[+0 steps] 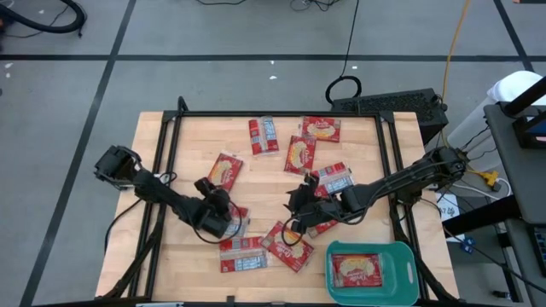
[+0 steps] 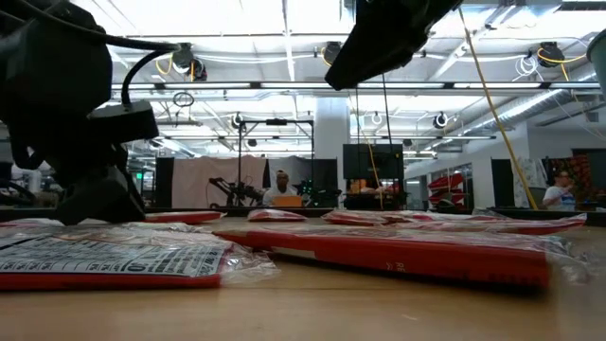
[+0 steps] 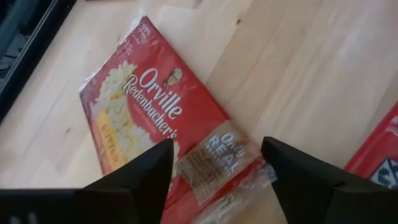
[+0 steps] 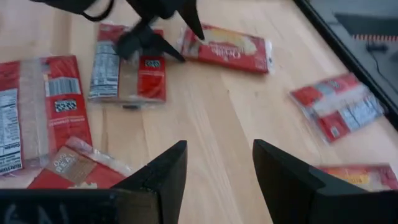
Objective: Sort popcorn bags into baskets
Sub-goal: Put the popcorn bag into the green bin
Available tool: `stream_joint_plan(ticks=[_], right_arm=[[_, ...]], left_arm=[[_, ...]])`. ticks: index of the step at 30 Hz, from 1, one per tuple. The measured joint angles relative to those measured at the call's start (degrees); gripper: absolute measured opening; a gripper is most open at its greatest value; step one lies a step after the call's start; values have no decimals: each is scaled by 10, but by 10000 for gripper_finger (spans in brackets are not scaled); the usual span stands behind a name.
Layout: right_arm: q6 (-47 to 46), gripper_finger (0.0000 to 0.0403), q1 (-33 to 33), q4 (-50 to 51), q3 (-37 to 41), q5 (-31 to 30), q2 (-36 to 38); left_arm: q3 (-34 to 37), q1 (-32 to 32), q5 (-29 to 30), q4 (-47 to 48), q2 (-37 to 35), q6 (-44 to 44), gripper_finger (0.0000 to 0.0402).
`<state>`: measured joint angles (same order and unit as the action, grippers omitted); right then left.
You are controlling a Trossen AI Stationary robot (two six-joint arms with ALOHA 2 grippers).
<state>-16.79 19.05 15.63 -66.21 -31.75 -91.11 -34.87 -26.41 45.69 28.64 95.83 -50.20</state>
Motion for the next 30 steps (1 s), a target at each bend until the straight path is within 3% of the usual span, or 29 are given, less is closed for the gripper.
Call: stream_joint_plan(ticks=[6,12,21,30], right_arm=[[58,176,-3,-128,51,3,0],[56,176,-15,-181,75,3,0],[66,176,-18,-218,69,3,0],[92,176,-18,-196,25,3,0]], left_arm=[[13,14,-25,-18,-1,39,137],[13,27,-41,-29,-8,86,14],[1,33,15,0,-72,222,4],[-3,33,37,-14,-158,273,2]])
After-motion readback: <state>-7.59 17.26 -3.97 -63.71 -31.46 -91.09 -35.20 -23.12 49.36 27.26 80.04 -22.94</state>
